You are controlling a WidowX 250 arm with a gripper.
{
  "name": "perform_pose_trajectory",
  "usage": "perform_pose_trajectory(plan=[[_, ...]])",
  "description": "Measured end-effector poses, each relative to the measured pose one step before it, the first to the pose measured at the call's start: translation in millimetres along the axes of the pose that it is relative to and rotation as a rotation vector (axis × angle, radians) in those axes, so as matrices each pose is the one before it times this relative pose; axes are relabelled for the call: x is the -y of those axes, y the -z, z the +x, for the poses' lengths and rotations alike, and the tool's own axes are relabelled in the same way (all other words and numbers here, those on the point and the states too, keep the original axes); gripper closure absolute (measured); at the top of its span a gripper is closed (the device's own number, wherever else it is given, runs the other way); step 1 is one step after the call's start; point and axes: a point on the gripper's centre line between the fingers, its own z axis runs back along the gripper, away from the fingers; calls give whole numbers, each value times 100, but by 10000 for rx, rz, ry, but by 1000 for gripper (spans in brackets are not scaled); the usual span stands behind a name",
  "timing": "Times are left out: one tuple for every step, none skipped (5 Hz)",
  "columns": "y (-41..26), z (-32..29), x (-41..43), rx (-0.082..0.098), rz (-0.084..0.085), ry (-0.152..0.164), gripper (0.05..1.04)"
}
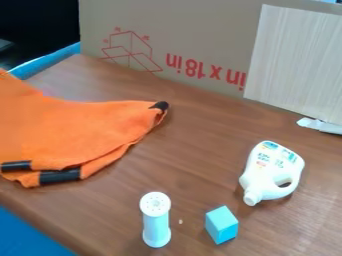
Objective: Fold the cloth from bottom left to top right
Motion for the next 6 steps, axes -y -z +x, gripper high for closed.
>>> perform_pose_trajectory(plan=[[1219, 1457, 4533, -398, -42, 113, 1020], [2967, 859, 3718, -463, 161, -172, 1020], [1530, 1382, 3241, 65, 207, -56, 1021], [1423, 1106, 3507, -82, -135, -303, 1024], [419, 1523, 4366, 236, -129, 271, 998], [2095, 684, 1948, -310, 82, 238, 862]])
